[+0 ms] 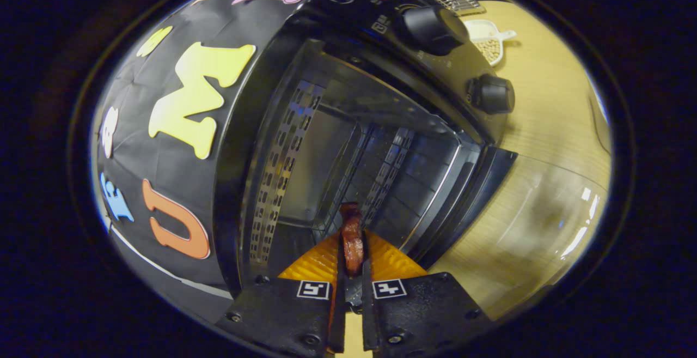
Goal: Open the toaster oven, put the food inside, and close the toaster oven door.
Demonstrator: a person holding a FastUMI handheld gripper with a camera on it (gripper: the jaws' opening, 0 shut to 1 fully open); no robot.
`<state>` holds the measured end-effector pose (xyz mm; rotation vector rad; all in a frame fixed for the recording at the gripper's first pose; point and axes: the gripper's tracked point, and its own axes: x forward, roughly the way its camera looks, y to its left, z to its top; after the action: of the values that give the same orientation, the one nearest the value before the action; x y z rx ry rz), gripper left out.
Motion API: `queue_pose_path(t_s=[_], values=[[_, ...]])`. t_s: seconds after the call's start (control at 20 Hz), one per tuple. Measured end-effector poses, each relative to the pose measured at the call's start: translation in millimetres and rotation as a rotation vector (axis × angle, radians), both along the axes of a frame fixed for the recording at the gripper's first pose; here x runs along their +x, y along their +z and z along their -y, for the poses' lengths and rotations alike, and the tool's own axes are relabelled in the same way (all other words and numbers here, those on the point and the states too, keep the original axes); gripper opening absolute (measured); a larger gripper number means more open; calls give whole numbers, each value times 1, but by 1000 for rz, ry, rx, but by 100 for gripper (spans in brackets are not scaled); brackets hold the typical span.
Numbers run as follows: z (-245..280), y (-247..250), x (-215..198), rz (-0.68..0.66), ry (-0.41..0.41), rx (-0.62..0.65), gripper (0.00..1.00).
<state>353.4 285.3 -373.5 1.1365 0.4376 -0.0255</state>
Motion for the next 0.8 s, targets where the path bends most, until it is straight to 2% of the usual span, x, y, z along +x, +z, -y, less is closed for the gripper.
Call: queue_pose_path(t_s=[0.1, 0.4, 0.5, 0.55, 0.6, 0.8], values=[[-1, -1, 3, -5, 21, -103, 21], [16, -3, 0, -26, 116, -501, 54], [24, -6, -4, -24, 143, -610, 77], [27, -8, -4, -32, 157, -635, 92], [29, -9, -11, -40, 173, -650, 96], [34, -7, -29, -31, 229, -742, 96]])
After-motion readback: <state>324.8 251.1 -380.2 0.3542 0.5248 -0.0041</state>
